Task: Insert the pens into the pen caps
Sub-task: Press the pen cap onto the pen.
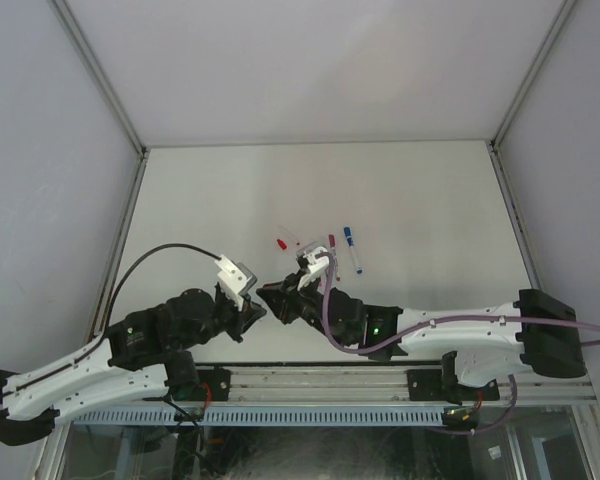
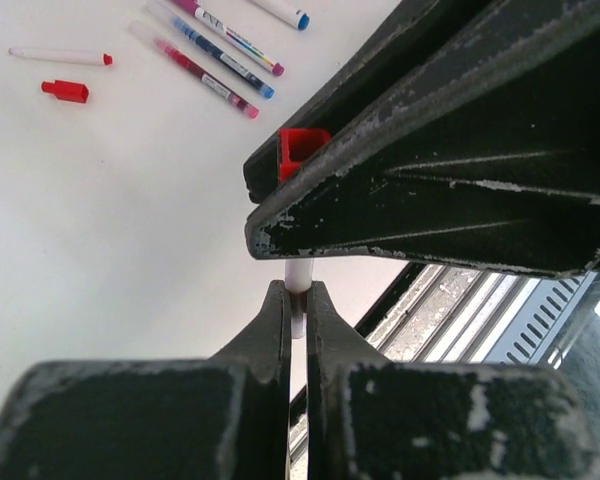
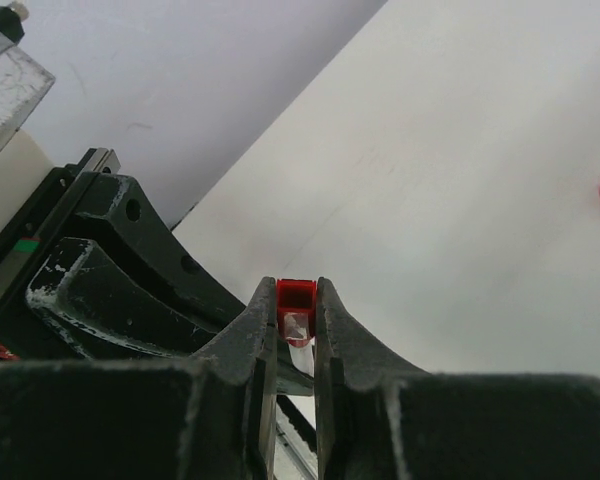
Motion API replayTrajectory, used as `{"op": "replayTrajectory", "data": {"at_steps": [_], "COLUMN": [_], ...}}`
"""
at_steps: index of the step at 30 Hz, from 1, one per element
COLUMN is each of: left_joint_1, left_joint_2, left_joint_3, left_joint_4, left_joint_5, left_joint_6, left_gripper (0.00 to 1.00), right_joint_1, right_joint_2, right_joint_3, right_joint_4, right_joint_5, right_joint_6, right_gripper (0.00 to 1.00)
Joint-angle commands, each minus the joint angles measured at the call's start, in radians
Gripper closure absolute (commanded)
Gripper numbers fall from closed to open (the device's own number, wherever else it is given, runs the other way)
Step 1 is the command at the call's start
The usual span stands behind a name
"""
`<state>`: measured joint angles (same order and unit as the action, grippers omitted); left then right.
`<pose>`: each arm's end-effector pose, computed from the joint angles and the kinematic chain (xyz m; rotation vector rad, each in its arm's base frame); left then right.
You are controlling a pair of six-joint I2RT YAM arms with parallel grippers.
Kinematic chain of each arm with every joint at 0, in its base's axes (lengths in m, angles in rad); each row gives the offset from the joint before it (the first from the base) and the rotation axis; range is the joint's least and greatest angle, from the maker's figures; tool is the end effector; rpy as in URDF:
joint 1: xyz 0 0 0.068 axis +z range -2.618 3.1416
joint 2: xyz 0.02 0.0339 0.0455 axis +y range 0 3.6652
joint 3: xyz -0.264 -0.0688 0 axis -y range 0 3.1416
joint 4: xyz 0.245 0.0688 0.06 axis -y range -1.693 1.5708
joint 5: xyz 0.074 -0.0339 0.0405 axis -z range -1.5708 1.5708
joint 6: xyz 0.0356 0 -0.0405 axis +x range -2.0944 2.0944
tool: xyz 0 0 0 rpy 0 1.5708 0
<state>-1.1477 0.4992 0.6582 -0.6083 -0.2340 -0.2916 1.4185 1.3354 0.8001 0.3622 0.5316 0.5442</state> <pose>0.0562 -0.1046 0.2907 0.7196 1.9449 -0.6732 0.0638 0.2966 0.2788 -0.3840 1.7820 0.9723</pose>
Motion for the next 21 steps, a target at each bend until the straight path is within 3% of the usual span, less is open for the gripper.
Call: {"op": "replayTrajectory", "data": {"at_steps": [1,6,17,21], "left_joint_1": [0.023,0.024,0.024,0.024], "left_joint_2": [-0.048,-0.053,-0.061,-0.102], "left_joint_3": [0.146,0.040,-0.135,-0.168], "left_joint_4": [0.561,0.536,0.507,0.531], "left_joint_5": [-0.182,-0.223,-0.226,-0.185], "left_joint_6": [0.016,-0.035,-0.137,-0.093], "left_gripper": [1.00,1.00,1.00,1.00], "right_joint_1": [0.023,-0.067,-0.181,-0.203], "right_joint_2": [0.011,-0.114,-0.374,-0.418], "right_joint_3": [-0.062,0.023,0.116,0.090], "right_joint_4": [-0.159,-0.225,-0.322,-0.401], "right_joint_5": [-0.382,-0.339,-0.212,-0.166], "right_joint_6": [0.071,0.003,-0.224,-0.260], "right_gripper": [1.00,0.91,0.43,0.33]}}
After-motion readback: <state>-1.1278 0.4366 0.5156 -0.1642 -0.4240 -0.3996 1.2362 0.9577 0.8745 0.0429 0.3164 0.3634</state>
